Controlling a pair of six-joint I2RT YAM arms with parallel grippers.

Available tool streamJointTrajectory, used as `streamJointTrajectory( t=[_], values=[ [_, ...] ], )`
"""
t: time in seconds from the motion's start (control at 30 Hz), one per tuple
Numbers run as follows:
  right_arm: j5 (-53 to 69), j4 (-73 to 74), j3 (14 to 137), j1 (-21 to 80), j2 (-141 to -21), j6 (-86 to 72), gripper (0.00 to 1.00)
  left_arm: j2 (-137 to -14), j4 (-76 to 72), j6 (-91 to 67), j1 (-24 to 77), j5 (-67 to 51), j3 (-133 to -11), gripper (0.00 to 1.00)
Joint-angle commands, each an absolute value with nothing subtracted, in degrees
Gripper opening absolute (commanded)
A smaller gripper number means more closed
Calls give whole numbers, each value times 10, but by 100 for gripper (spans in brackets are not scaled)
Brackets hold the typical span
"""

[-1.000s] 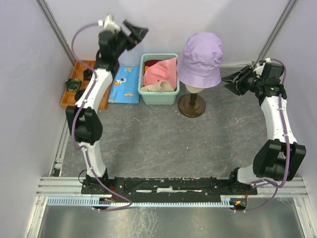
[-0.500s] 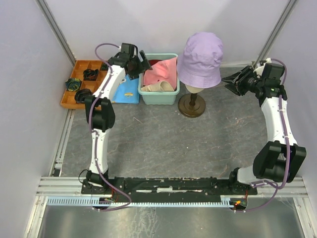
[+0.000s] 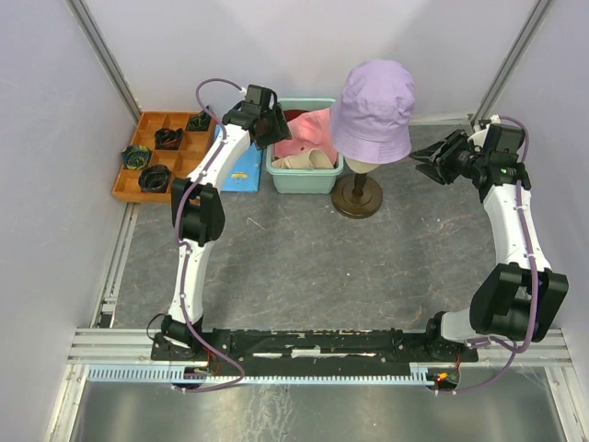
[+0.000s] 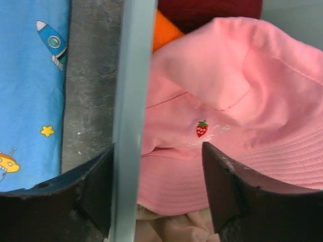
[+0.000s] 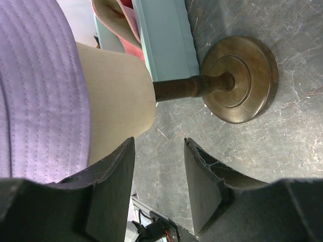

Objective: Stack the hats
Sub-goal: Move the bin to the center of the board.

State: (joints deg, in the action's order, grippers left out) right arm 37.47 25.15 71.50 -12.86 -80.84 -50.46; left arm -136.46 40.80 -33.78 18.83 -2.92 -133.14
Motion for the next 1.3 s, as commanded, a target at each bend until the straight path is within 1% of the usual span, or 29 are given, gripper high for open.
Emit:
streamJointTrajectory(
  t=[0.0, 0.07, 0.23, 0.37, 0.6, 0.9, 1.1, 1.27],
  values=[
    [374, 243, 713, -130, -789, -490, 51, -1361, 410, -319, 197, 35, -1356, 57],
    [375, 239, 713, -130, -792, -493, 52, -1358, 418, -314, 197, 57, -1347, 44],
    [377, 231, 713, -129, -797, -502, 52, -1364, 451, -297, 197, 71, -1344, 25],
    [377, 229, 711, -129, -797, -503, 52, -1350, 469, -274, 198, 65, -1321, 15],
    [382, 217, 700, -128, -797, -511, 52, -1255, 443, -228, 197, 41, -1207, 4],
    [385, 204, 690, -113, -800, -509, 52, -1090, 453, -211, 196, 45, -1088, 3],
    [380, 202, 694, -106, -812, -496, 51, -948, 468, -222, 197, 28, -960, 3],
    [378, 198, 703, -103, -821, -491, 51, -839, 477, -254, 202, 29, -799, 3]
  ],
)
